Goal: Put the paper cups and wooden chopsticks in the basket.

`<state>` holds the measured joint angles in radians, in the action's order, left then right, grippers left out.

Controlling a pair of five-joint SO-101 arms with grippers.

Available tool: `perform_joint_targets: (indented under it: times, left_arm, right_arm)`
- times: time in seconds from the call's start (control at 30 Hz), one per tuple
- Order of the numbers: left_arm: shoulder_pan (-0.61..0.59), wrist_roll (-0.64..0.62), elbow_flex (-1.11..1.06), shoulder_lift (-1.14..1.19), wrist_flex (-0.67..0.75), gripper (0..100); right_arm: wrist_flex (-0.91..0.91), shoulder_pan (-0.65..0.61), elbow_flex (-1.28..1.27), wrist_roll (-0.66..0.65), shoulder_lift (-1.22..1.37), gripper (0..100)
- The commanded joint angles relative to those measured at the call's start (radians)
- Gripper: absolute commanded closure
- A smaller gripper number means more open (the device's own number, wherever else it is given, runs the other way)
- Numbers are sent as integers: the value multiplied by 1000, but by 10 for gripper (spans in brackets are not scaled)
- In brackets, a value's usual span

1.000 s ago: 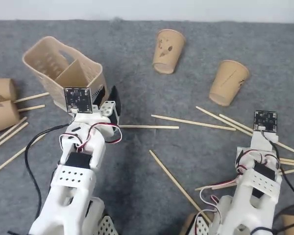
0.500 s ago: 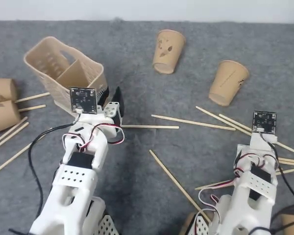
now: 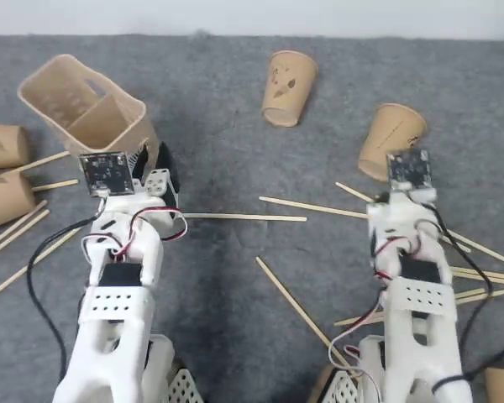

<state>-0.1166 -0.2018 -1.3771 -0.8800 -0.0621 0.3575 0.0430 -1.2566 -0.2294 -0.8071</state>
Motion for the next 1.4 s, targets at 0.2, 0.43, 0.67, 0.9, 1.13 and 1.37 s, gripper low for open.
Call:
perform_joint_targets:
  times: [0.2, 0.43, 0.67, 0.9, 1.13, 1.37]
  left_arm:
    - [-17, 8, -68, -29, 193, 900]
    - [-109, 5, -70, -28, 245, 900]
    - [-209, -178, -68, -28, 247, 900]
    - [-204, -192, -31, -40, 141, 900]
    - [-144, -189, -54, -201, -11, 900]
    - [-91, -187, -133, -313, -9, 900]
  right_arm:
    - [-19, -340, 173, 15, -22, 989]
    - [-27, -542, 184, 23, -24, 989]
    - [-286, -654, 219, 17, 53, 988]
    - [-240, -653, 479, 21, 381, 950]
    - [-67, -621, 545, 61, 397, 907]
    - [68, -421, 543, 68, 174, 908]
